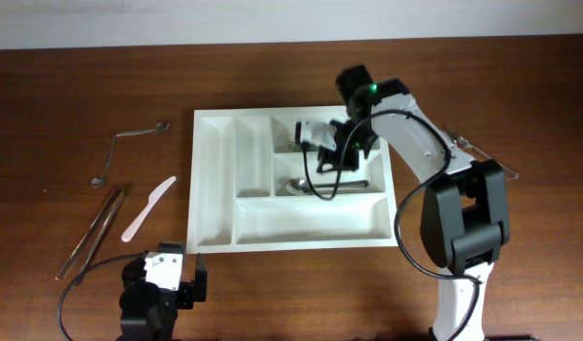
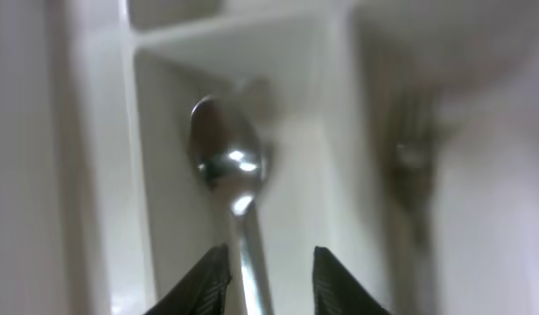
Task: Pack container
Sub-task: 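Lower the spoon into the middle compartment and open the right gripper, then move the right gripper back over the remaining spoon and fork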
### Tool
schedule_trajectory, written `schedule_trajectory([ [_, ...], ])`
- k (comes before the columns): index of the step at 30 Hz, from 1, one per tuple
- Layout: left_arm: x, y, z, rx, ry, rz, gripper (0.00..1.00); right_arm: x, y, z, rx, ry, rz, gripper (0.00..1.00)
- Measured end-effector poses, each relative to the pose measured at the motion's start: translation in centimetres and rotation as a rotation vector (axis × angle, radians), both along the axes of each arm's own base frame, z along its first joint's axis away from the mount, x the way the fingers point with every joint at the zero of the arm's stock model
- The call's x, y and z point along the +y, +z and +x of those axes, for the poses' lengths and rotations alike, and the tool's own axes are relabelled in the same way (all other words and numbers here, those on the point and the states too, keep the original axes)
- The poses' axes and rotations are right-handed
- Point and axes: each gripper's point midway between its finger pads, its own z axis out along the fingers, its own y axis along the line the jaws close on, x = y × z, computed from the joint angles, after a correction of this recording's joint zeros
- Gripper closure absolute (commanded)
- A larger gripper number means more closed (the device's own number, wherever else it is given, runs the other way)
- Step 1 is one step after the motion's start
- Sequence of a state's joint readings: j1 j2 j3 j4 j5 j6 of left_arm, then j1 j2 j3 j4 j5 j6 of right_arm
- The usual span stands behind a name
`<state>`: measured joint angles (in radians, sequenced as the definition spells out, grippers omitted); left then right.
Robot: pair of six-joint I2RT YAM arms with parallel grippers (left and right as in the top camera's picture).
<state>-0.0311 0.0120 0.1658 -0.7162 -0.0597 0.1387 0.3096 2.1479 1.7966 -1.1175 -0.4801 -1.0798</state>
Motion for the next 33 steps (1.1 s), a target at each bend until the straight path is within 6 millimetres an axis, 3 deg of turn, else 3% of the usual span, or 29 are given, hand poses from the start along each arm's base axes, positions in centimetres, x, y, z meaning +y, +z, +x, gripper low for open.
schedule_trajectory([
  [1,0.0,0.0,0.0,-0.001,0.000,0.000,0.01,0.0,0.9,0.4,-0.004,-0.019,-0.001,0.64],
  [2,0.0,0.0,0.0,0.000,0.000,0.000,0.01,0.0,2.0,0.8,-0.011,-0.038,-0.004,0.73],
  [3,0.0,0.0,0.0,0.000,0.000,0.000,0.01,0.0,3.2,1.3,-0.022,-0.056,-0.008,0.76],
  [6,0.0,0.0,0.0,0.000,0.000,0.000,0.01,-0.2,6.7,2.2,-0.037,-0.131,-0.018,0.71],
  [7,0.0,0.0,0.0,0.000,0.000,0.000,0.01,-0.3,7.9,2.4,-0.044,-0.158,-0.018,0.60],
  [8,0.0,0.0,0.0,0.000,0.000,0.000,0.01,-0.3,8.8,2.6,-0.044,-0.189,-0.015,0.36],
  [9,0.0,0.0,0.0,0.000,0.000,0.000,0.01,-0.4,9.6,2.8,-0.046,-0.217,-0.013,0.22],
  [13,0.0,0.0,0.0,0.000,0.000,0.000,0.01,-1.3,11.5,3.8,-0.044,-0.356,-0.020,0.08],
  [14,0.0,0.0,0.0,0.000,0.000,0.000,0.01,-2.1,11.6,4.0,-0.036,-0.415,-0.044,0.00],
  [18,0.0,0.0,0.0,0.000,0.000,0.000,0.01,-6.3,10.6,4.9,-0.005,-0.637,-0.158,0.01],
  [22,0.0,0.0,0.0,0.000,0.000,0.000,0.01,-12.5,9.5,6.1,0.025,-0.863,-0.236,0.01],
  [25,0.0,0.0,0.0,0.000,0.000,0.000,0.01,-18.1,8.1,6.6,0.067,-1.033,-0.265,0.04],
  [29,0.0,0.0,0.0,0.000,0.000,0.000,0.01,-24.1,5.8,6.6,0.110,-1.191,-0.281,0.08],
  [33,0.0,0.0,0.0,0.000,0.000,0.000,0.01,-27.8,2.6,5.9,0.158,-1.283,-0.291,0.10],
])
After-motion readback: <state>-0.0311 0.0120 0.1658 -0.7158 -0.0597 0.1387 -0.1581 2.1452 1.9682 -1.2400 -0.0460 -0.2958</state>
